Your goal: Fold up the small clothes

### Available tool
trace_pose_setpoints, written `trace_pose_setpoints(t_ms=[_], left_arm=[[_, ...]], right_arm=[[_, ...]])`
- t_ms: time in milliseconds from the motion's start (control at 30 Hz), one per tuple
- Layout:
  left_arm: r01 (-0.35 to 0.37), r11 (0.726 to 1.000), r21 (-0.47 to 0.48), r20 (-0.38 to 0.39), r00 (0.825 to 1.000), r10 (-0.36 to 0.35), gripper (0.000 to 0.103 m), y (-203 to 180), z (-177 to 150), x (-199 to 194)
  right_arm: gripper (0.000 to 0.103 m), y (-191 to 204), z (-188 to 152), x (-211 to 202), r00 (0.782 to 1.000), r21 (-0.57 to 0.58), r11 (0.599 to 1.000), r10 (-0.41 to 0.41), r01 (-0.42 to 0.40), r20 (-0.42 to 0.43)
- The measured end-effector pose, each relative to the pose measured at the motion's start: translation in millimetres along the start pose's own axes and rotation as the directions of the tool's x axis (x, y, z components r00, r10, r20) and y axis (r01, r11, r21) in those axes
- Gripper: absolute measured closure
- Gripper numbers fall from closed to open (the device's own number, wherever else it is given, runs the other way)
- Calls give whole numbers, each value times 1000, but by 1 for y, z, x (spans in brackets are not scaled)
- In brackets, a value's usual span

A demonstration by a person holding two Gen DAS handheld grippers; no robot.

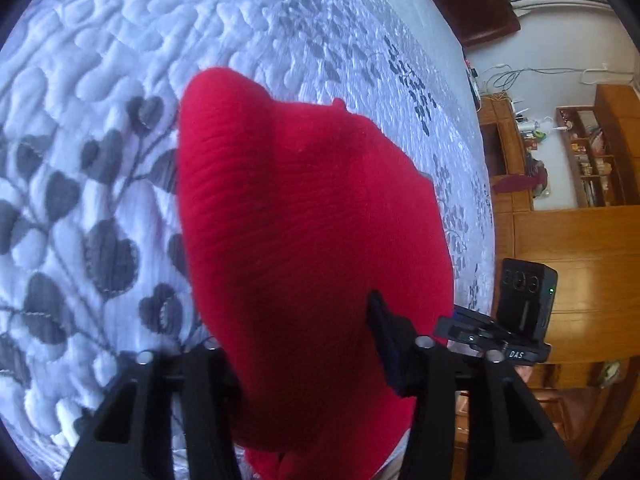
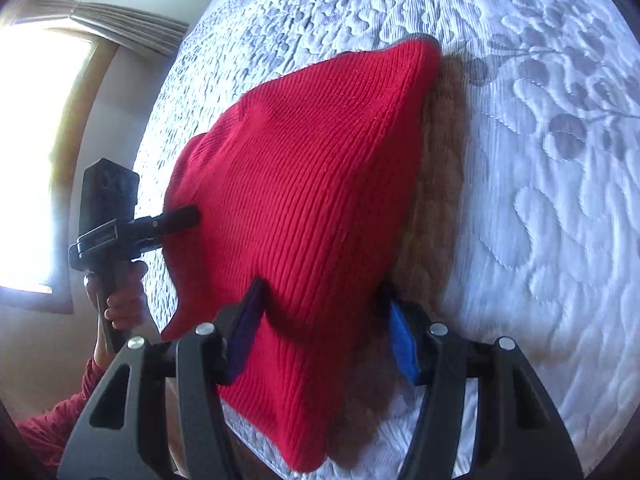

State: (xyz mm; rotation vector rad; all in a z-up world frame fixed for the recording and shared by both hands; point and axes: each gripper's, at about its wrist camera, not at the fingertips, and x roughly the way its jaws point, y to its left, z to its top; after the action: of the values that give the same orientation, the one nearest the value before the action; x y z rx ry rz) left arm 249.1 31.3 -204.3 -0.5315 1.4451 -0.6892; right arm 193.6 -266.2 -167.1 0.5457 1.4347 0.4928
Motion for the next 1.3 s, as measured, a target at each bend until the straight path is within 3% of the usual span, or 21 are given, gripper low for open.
trace_pose_setpoints(t_ms=[133,267,367,567,767,900,1067,1100,1167,1200,1300], left_arm=[[2,1000,-5,9,1000,-2,65,-2,-1,6],[-18,1000,-1,49,999,18,70,-10,-8,0],[-17,1000,20,65,998,16,72,-32,-15,-4],[6,994,108,48,999,-12,72,-106,-36,13],[40,977,211,61,997,-53,72,-194,-32,52],[-6,969,247,98,995,-19,72,-234,-17,93],[-155,967,202,64,987,144,71,-225,5,171],[-190,962,194,54,982,183,67,-219,4,182],[-184,965,185,68,982,175,60,-213,0,181],[-177,968,180,63,984,168,57,-211,-2,177],[-179,967,178,59,983,172,51,-208,-12,163]], right_arm=[[43,-5,2,3,1000,20,1000,15,-15,-1],[64,-5,-4,-5,999,25,999,36,-37,30],[67,-6,-14,-20,997,50,997,49,-51,55],[68,-15,-42,-85,996,21,1000,-16,14,89],[68,-52,-38,-172,982,3,994,-107,108,158],[67,-98,-14,-201,970,34,989,-148,144,192],[62,-165,-2,-178,972,132,975,-196,179,131],[58,-176,-7,-174,977,149,979,-160,140,137],[53,-179,-19,-180,976,148,984,-128,102,176],[46,-178,-25,-183,973,139,984,-134,108,188],[41,-175,-58,-194,969,129,986,-133,108,209]])
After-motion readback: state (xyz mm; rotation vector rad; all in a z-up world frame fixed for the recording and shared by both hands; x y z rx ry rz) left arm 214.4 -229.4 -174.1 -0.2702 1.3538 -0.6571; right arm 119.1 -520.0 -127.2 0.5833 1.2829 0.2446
